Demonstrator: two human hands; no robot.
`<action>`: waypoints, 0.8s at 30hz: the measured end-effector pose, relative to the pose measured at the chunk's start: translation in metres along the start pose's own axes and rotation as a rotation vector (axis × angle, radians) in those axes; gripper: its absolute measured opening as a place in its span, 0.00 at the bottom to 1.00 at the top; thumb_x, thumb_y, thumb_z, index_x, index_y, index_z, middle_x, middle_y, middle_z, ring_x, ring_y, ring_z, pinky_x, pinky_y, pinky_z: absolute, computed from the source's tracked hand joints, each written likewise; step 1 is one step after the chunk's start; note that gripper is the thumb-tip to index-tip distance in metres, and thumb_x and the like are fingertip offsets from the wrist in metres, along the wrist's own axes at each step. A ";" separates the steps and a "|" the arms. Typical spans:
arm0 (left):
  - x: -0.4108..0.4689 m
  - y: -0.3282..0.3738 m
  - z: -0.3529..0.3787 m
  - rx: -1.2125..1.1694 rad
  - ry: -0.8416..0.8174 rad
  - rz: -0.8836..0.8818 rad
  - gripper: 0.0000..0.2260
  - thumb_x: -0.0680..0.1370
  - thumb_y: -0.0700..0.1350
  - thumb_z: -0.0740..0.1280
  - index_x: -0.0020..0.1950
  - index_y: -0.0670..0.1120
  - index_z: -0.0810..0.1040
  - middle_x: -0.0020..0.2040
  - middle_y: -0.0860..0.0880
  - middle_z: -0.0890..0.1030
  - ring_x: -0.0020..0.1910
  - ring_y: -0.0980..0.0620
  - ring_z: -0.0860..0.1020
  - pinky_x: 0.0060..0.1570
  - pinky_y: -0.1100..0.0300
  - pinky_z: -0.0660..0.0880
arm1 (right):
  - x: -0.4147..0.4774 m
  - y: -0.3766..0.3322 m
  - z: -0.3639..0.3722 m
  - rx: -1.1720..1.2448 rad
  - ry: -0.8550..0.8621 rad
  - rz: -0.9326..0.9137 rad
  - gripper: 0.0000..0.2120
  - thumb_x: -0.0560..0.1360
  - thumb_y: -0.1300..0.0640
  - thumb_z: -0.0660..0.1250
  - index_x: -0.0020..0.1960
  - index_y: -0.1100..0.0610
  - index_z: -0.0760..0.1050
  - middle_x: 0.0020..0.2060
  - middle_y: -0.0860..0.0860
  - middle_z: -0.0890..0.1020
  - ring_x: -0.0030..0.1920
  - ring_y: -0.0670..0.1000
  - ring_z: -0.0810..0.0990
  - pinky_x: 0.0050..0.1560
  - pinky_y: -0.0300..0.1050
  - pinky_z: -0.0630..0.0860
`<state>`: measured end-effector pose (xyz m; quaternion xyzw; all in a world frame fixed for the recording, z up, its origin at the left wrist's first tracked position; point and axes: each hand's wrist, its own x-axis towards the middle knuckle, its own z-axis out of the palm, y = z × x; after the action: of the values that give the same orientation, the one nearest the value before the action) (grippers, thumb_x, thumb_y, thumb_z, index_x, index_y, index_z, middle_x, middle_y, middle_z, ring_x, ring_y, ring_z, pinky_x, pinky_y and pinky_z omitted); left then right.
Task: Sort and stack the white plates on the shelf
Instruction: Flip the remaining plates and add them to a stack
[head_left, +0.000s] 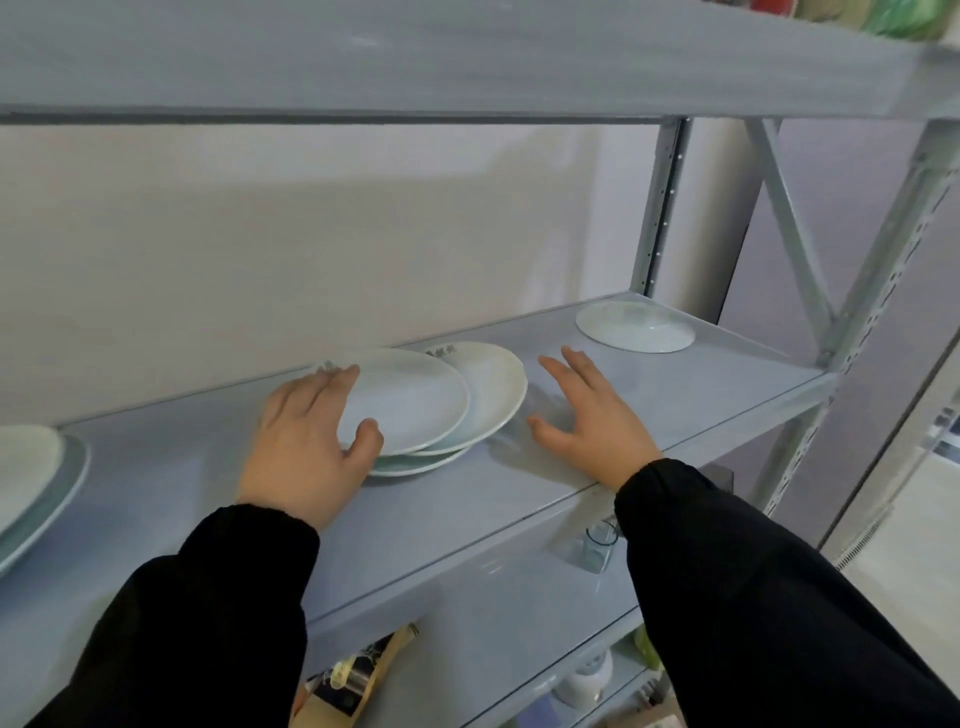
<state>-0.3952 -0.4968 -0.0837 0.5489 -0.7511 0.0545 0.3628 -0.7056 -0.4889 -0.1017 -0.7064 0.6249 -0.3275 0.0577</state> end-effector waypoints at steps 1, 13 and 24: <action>0.001 0.003 0.002 0.032 -0.009 0.033 0.28 0.74 0.56 0.56 0.71 0.46 0.71 0.67 0.45 0.75 0.67 0.42 0.68 0.69 0.49 0.64 | 0.001 0.001 -0.001 0.006 -0.014 0.003 0.37 0.74 0.38 0.65 0.79 0.44 0.57 0.81 0.48 0.53 0.80 0.47 0.47 0.78 0.51 0.55; 0.026 0.111 0.046 0.097 -0.005 0.296 0.24 0.75 0.53 0.60 0.68 0.45 0.74 0.62 0.46 0.78 0.64 0.42 0.72 0.66 0.48 0.67 | 0.009 0.024 -0.006 0.130 -0.055 -0.010 0.39 0.74 0.37 0.65 0.80 0.43 0.53 0.81 0.49 0.50 0.80 0.48 0.43 0.78 0.52 0.53; 0.052 0.201 0.119 0.083 -0.055 0.343 0.23 0.75 0.54 0.60 0.68 0.47 0.74 0.62 0.50 0.78 0.63 0.45 0.73 0.63 0.50 0.69 | 0.036 0.131 -0.072 0.104 -0.038 0.032 0.39 0.74 0.39 0.66 0.80 0.42 0.53 0.81 0.49 0.50 0.80 0.48 0.43 0.77 0.51 0.55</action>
<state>-0.6331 -0.5157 -0.0757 0.4285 -0.8404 0.1313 0.3047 -0.8547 -0.5264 -0.0964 -0.6983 0.6170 -0.3454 0.1116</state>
